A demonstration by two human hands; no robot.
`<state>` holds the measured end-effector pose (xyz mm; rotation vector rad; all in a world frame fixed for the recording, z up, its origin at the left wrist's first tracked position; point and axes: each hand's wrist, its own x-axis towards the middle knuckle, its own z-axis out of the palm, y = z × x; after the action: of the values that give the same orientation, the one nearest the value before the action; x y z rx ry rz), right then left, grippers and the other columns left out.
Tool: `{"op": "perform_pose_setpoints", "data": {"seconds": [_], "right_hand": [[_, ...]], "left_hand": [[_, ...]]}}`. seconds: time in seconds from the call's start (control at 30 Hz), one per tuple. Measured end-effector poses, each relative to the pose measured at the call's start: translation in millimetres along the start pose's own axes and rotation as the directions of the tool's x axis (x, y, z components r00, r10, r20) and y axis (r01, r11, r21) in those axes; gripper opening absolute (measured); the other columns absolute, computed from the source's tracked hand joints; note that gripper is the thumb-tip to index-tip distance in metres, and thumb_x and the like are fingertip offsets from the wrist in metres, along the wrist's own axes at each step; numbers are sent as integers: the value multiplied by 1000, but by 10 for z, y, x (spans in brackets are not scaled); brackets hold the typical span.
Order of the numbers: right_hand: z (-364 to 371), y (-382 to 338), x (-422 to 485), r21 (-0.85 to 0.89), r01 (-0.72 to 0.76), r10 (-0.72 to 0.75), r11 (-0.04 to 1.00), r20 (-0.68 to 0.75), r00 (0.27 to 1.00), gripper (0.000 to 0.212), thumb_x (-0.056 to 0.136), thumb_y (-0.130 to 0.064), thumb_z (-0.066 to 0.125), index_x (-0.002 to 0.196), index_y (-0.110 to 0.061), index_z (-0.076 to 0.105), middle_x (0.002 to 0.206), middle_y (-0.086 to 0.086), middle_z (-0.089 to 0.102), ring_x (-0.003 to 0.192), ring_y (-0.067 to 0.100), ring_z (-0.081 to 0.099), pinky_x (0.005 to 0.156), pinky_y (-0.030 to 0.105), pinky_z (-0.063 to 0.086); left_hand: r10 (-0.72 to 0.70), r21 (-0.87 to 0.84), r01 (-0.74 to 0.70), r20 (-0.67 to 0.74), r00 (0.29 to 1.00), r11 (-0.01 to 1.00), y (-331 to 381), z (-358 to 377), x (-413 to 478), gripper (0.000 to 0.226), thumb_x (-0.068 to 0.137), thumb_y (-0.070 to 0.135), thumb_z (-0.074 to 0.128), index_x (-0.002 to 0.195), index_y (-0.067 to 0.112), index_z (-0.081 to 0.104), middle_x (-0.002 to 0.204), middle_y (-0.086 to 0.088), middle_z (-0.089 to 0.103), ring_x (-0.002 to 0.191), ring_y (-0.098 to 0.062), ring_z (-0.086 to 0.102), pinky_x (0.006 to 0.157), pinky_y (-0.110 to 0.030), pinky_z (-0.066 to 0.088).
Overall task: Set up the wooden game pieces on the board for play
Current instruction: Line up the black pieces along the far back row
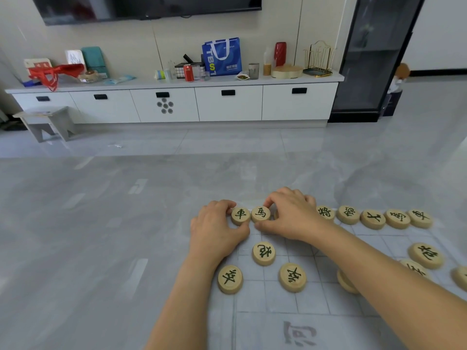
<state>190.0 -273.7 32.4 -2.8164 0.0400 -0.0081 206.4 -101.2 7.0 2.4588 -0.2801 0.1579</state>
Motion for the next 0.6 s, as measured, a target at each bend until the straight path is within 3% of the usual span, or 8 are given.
{"op": "perform_pose_setpoints", "data": {"seconds": [0.17, 0.6], "right_hand": [[-1, -4, 5, 33, 15, -15, 999, 15, 1000, 32, 73, -55, 61, 98, -37, 53, 109, -9, 44, 109, 17, 40, 84, 33, 23], [18, 7, -1, 30, 10, -10, 1000, -2, 1000, 33, 73, -56, 62, 98, -36, 53, 111, -10, 45, 110, 16, 40, 86, 34, 24]], "left_hand": [[-5, 5, 5, -5, 1000, 1000, 11, -7, -4, 30, 73, 41, 63, 101, 31, 59, 96, 16, 52, 101, -13, 49, 90, -33, 39], [-15, 10, 15, 2, 1000, 1000, 10, -2, 7, 31, 74, 42, 63, 102, 31, 59, 101, 14, 56, 101, -12, 46, 87, -30, 36]]}}
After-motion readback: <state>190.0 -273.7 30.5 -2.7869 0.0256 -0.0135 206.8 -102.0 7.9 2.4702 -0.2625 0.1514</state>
